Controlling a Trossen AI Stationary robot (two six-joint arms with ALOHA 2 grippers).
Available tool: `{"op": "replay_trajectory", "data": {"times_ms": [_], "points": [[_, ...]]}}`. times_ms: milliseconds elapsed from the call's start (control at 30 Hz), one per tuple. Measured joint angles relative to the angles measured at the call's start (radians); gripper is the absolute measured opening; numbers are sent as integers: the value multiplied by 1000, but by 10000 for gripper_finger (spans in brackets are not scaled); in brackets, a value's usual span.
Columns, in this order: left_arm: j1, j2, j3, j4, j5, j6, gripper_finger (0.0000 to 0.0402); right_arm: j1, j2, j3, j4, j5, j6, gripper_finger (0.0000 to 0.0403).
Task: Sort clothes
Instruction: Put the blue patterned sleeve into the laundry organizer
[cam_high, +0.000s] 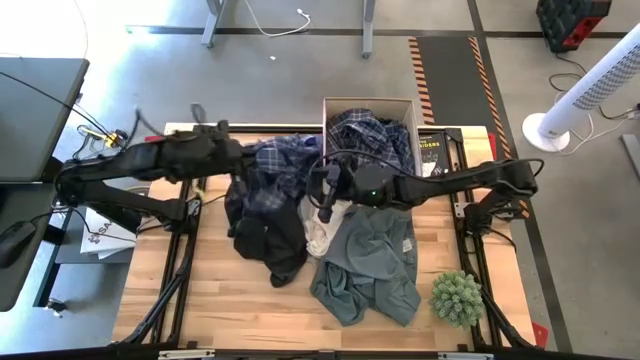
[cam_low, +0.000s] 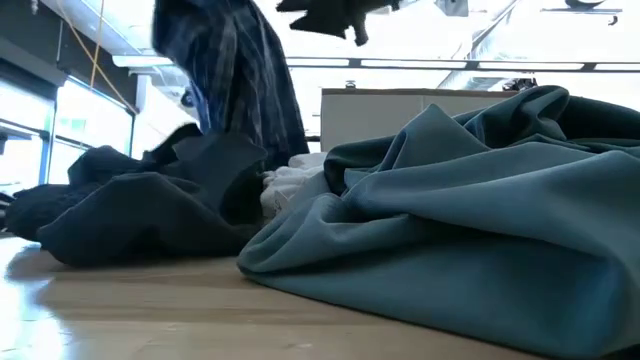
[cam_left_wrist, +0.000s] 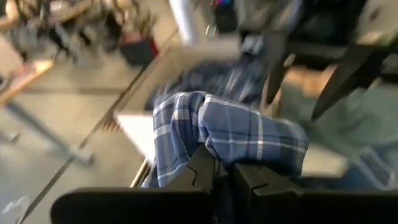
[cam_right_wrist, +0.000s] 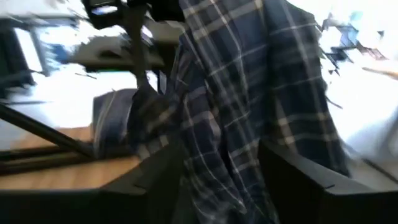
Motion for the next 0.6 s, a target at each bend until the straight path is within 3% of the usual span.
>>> {"op": "replay_trajectory", "data": {"times_ms": [167, 267, 500, 600], "points": [[-39, -14, 0, 38, 48, 0, 7, -27, 46, 0, 132, -70, -56, 307], [-57, 10, 0, 65, 75, 7, 6, -31, 97, 10, 212, -63, -91, 330], [-94, 115, -2, 152, 164, 87, 6, -37, 289, 202, 205, -66, -181, 329], [-115, 150, -3, 161, 174, 87, 6, -32, 335, 282, 161, -49, -204, 283]]}}
